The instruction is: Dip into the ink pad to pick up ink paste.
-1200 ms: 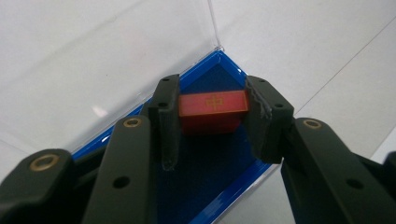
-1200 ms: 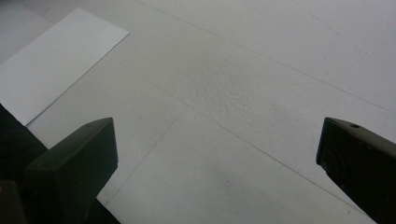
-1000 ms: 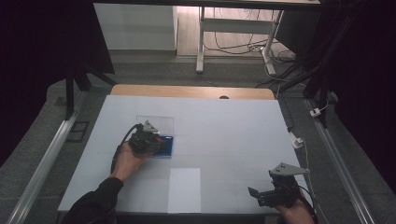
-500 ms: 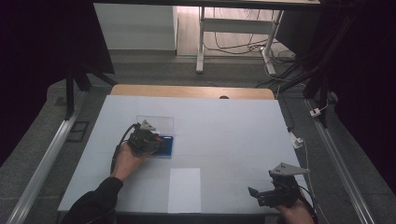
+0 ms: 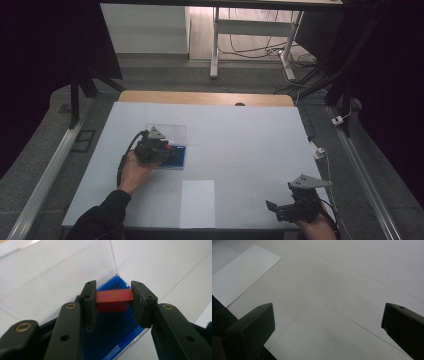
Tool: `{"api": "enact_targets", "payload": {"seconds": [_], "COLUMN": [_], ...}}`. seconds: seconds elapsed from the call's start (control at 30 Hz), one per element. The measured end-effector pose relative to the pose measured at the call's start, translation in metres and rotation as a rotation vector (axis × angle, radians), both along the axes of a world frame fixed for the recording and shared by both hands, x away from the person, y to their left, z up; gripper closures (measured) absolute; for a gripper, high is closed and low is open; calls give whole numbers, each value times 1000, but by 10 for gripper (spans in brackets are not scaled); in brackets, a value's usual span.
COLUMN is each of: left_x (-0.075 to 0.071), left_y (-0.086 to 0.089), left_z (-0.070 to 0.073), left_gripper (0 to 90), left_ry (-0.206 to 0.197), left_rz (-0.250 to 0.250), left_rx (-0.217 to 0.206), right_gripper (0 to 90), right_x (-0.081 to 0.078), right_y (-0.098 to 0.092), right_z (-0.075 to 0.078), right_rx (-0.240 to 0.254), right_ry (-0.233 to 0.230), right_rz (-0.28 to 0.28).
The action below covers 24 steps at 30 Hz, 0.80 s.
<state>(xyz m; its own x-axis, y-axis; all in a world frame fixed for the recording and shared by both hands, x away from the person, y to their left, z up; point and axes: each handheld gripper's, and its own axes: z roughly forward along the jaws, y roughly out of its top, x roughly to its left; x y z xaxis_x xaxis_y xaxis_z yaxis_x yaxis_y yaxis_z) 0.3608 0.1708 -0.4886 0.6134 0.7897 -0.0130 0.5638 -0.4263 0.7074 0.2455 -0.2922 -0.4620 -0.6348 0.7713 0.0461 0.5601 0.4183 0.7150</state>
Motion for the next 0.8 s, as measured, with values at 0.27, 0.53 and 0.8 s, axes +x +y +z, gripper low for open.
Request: {"api": "enact_targets", "payload": {"seconds": [0.27,0.53,0.8], "left_x": [-6,-12,-11], "left_y": [14,31,47], "left_z": [7,9,5], "left_gripper": [584,584,584], "left_ry": [13,31,65], "left_rz": [16,44,65], "left_rx": [3,8,4], "right_gripper": [0,0,0], "right_x": [0,-1,-1], "right_y": [0,0,0], "right_z": [0,0,0], "right_rx": [-1,-1,-3], "right_ry": [-2,-5,-6], "right_rz": [1,2,3]}}
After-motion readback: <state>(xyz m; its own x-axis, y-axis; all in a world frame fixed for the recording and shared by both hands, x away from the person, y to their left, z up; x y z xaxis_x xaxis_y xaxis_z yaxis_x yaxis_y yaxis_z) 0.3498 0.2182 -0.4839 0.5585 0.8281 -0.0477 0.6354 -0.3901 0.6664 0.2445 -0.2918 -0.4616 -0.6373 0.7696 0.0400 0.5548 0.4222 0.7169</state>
